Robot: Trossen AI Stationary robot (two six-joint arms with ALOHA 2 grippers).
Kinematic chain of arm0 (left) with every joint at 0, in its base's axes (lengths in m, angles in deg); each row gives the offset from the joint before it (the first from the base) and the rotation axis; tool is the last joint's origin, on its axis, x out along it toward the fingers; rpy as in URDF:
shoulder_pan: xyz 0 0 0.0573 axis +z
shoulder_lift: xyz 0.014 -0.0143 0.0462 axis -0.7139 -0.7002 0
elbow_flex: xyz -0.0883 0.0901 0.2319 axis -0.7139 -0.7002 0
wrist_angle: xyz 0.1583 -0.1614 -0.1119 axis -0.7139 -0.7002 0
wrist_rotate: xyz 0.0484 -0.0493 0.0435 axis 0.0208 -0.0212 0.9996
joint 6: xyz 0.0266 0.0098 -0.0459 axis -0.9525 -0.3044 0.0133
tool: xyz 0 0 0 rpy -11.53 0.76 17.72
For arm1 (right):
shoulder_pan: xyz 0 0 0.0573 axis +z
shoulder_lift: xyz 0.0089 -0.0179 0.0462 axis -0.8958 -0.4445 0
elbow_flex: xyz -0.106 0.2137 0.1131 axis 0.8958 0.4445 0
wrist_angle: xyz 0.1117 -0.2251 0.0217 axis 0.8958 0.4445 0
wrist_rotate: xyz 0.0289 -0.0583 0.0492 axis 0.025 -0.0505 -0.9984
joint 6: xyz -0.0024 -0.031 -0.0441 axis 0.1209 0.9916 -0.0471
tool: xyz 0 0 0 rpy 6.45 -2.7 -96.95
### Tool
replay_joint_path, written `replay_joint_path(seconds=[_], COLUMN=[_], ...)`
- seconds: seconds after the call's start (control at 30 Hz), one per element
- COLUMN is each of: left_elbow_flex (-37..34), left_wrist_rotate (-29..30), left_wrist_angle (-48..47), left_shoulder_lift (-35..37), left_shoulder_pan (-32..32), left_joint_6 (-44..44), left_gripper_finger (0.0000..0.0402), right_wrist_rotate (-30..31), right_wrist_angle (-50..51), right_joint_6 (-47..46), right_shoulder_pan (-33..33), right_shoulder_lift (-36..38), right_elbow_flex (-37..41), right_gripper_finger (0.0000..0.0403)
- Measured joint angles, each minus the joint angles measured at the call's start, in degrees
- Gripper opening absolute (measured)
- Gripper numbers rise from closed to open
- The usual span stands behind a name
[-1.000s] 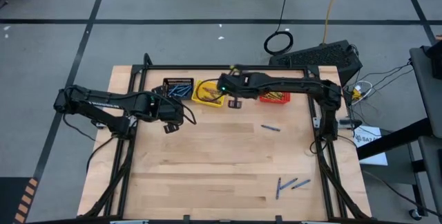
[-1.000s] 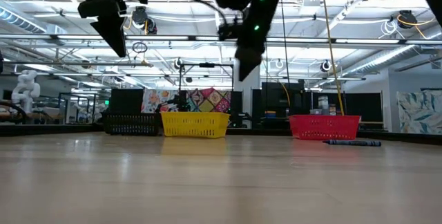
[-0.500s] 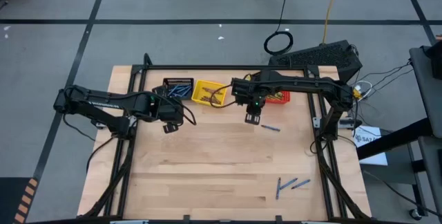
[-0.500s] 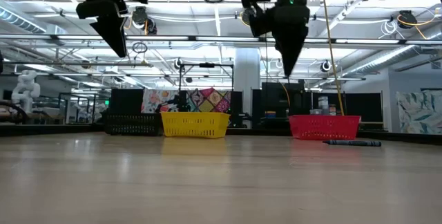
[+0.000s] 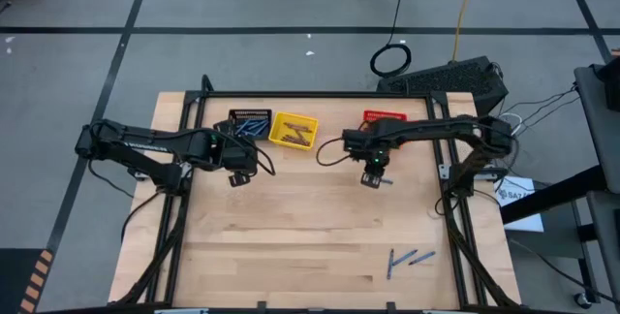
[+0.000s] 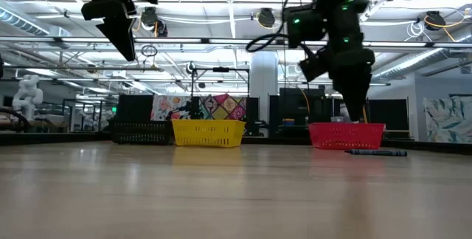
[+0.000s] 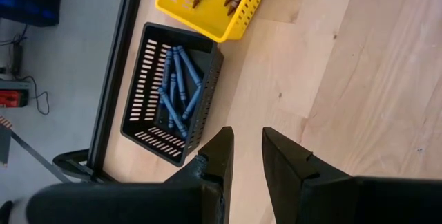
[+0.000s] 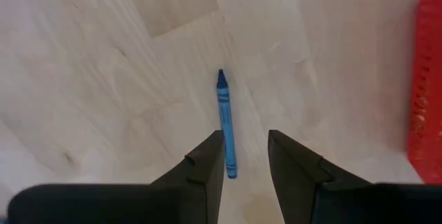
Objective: Sort crayons
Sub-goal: Put the blue crayon into the black bin
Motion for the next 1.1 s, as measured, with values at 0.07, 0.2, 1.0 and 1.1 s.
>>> replay_joint_path(seconds=[0.07,0.2,1.0,1.1], left_elbow_flex=[0.0,0.0,0.0,0.0], left_wrist_rotate=[0.0,0.0,0.0,0.0], left_wrist_angle=[0.0,0.0,3.2,3.2], left_shoulder_lift=[0.0,0.0,0.0,0.0], left_shoulder_pan=[0.0,0.0,0.0,0.0], left_joint_6=[0.0,0.0,0.1,0.1], left_gripper_finger=[0.007,0.007,0.007,0.007], right_wrist_rotate=[0.0,0.0,-2.8,-2.8], right_wrist_angle=[-4.4,-12.4,-22.8,-23.4], right_joint_6=[-1.7,-5.0,-6.0,-6.1], right_shoulder_pan=[0.0,0.0,0.2,0.2], right_shoulder_lift=[3.8,11.0,15.7,15.2], right_elbow_flex=[3.7,11.2,22.2,22.2], right_gripper_finger=[0.01,0.01,0.01,0.01])
